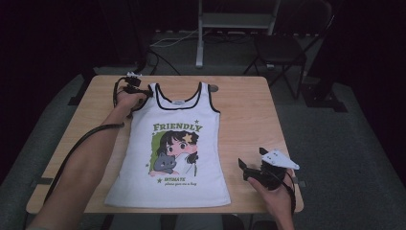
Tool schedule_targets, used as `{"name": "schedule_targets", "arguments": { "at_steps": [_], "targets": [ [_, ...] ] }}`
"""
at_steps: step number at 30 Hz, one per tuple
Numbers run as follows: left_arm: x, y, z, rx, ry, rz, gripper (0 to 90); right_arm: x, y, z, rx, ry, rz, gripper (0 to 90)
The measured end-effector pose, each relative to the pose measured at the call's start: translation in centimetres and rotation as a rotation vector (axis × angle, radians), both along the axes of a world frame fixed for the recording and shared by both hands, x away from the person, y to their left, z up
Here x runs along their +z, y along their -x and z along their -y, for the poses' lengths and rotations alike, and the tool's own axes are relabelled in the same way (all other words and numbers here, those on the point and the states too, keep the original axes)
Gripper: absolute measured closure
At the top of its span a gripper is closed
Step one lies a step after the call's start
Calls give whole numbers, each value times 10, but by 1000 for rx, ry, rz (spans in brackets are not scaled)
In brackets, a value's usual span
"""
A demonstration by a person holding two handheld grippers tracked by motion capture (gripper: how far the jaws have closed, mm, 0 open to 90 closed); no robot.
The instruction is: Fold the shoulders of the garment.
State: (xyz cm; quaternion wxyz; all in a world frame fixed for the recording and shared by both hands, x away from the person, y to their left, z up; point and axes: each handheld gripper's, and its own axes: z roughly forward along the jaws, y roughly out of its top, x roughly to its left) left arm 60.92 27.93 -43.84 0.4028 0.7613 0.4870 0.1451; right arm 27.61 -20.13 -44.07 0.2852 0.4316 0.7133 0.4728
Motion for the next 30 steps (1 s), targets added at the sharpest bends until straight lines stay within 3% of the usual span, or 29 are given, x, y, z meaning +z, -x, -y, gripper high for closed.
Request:
{"name": "schedule_targets", "arguments": {
  "at_steps": [4, 10, 18, 23, 30],
  "targets": [
    [3, 3, -1, 2, 16, -3, 858, 0, 0, 0, 2, 0, 1, 132],
    [17, 11, 2, -13, 60, 41, 859, 0, 0, 0, 6, 3, 0, 132],
    [34, 29, 8, -57, 59, 87, 859, 0, 0, 0, 13, 4, 2, 133],
    [42, 46, 6, -58, 106, 122, 858, 0, 1, -1, 18, 4, 7, 132],
    [44, 80, 9, -97, 116, 155, 857, 0, 1, -2, 23, 24, 8, 132]
  ]
}}
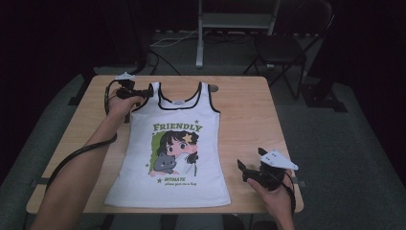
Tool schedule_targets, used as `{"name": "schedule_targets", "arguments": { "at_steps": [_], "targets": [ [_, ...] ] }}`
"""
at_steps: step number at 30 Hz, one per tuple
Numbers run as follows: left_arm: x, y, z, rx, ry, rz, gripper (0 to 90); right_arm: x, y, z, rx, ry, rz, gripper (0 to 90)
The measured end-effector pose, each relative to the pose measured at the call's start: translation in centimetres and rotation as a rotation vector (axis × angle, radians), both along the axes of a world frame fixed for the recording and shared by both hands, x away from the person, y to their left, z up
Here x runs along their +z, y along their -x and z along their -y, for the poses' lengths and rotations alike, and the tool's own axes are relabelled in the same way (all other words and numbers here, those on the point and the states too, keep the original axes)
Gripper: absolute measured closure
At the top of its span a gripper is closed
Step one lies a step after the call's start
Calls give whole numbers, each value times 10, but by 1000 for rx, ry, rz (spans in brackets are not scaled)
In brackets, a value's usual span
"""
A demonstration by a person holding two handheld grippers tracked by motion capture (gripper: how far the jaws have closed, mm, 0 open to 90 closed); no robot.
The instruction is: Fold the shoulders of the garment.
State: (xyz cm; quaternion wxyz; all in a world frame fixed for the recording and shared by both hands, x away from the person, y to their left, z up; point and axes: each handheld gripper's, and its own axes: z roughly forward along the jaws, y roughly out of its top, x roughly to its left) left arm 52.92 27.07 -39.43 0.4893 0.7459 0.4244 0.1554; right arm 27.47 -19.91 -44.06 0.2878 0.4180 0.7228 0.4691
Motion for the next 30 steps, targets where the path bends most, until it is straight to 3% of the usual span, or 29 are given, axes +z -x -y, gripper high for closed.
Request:
{"name": "schedule_targets", "arguments": {
  "at_steps": [6, 9, 15, 21, 30],
  "targets": [
    [-10, 26, 0, -3, -13, 4, 856, 0, 1, -1, 4, 10, 0, 132],
    [-15, 43, -1, -6, 0, 9, 855, 0, 1, -2, 6, 18, 5, 133],
    [-17, 61, 3, -29, 1, 30, 854, 0, 1, -4, 11, 36, 2, 132],
    [-18, 82, 6, -50, -49, 54, 851, 0, 1, -6, 17, 47, 1, 132],
    [-31, 108, 0, -81, -90, 34, 842, 0, 1, -9, 28, 59, -1, 132]
  ]
}}
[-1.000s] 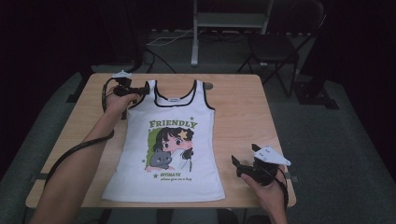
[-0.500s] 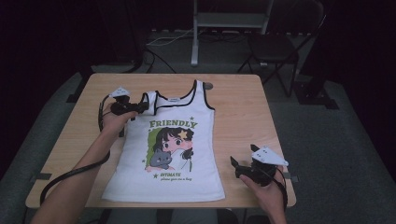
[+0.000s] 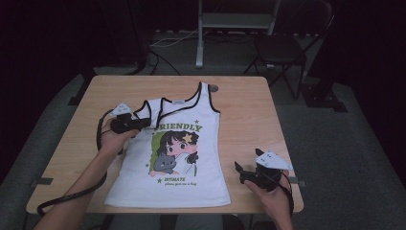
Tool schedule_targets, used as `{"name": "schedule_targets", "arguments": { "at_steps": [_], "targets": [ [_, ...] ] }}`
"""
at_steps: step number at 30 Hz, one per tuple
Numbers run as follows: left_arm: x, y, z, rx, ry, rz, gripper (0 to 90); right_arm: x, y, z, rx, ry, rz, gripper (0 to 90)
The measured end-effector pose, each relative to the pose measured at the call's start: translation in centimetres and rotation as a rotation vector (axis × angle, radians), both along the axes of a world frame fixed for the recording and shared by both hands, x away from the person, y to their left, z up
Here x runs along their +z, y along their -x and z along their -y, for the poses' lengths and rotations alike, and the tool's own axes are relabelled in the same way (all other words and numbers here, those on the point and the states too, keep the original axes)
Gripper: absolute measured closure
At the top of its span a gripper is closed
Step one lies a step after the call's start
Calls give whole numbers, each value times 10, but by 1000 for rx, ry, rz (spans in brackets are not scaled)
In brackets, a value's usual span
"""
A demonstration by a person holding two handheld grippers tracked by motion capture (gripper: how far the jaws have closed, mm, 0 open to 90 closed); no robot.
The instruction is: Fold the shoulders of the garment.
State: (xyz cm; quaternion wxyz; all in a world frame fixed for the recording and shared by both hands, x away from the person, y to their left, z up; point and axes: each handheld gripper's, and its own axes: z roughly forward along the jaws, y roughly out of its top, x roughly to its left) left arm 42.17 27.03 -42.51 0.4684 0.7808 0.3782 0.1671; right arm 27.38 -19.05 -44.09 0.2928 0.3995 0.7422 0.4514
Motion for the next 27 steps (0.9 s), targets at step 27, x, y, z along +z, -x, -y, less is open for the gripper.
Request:
{"name": "schedule_targets", "arguments": {
  "at_steps": [27],
  "targets": [
    [1, -72, 6, -111, -132, -51, 608, 0, 0, 2, 3, -12, 0, 133]
  ]
}}
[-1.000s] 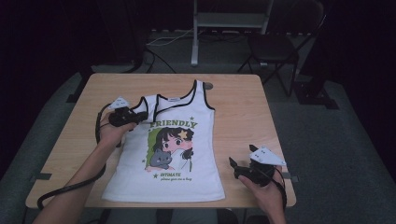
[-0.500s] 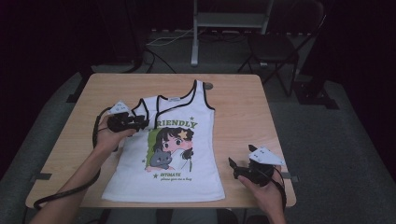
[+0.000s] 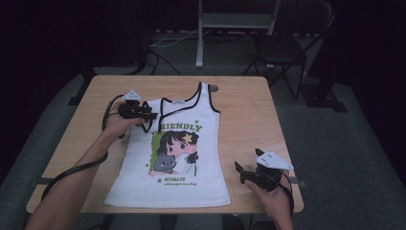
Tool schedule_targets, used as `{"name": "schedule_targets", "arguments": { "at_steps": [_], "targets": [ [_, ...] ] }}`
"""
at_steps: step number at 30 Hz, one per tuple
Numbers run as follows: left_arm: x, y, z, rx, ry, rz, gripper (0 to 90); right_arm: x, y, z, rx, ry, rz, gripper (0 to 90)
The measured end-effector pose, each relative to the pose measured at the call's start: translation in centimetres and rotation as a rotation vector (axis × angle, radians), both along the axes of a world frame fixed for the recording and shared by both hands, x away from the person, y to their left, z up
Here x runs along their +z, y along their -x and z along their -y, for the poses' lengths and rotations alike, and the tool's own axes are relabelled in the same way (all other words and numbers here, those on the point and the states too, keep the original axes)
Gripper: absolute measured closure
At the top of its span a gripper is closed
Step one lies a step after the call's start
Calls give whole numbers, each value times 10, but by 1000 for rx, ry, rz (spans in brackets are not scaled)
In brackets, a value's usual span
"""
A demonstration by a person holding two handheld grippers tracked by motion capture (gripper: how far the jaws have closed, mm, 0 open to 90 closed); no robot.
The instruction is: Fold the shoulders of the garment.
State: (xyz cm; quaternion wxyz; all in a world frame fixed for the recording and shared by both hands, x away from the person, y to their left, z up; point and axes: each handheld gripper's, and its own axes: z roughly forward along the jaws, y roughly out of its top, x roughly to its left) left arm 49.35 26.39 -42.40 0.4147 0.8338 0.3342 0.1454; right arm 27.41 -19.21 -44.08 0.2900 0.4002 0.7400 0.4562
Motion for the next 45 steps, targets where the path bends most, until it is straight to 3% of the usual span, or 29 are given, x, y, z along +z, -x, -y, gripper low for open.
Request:
{"name": "schedule_targets", "arguments": {
  "at_steps": [5, 7, 9, 14, 18, 20, 23, 28, 32, 39, 42, 45],
  "targets": [
    [1, 3, 4, -37, -5, 9, 829, 0, 0, -1, 1, 10, -1, 132],
    [5, 3, 5, -33, -8, 14, 855, 0, 0, -1, 0, 10, -1, 132],
    [10, 2, 6, -27, 3, 22, 862, 0, 0, -1, -2, 7, -1, 133],
    [35, -1, 1, 8, 115, 66, 864, 0, 0, -1, 0, 8, -2, 132],
    [60, -7, -3, 62, 143, 121, 861, 0, 0, -1, 0, 8, -1, 132],
    [71, -9, -2, 70, 128, 151, 860, 0, 0, -1, 1, 8, -2, 132],
    [84, -14, -1, 85, 147, 173, 861, 0, 0, -1, 0, 7, -4, 132],
    [98, -23, 0, 119, 205, 190, 861, 0, 0, 0, -4, -2, -2, 132],
    [99, -28, 0, 147, 232, 192, 860, 0, 0, 0, -3, -5, -5, 132],
    [103, -13, 10, 71, 185, 199, 861, 0, 0, 0, -1, -3, -5, 133],
    [106, -5, 12, 48, 134, 211, 861, 0, 0, 0, 2, 2, -1, 132],
    [106, 4, 12, 16, 110, 211, 862, 0, 0, 0, 3, 3, -4, 132]
  ]
}}
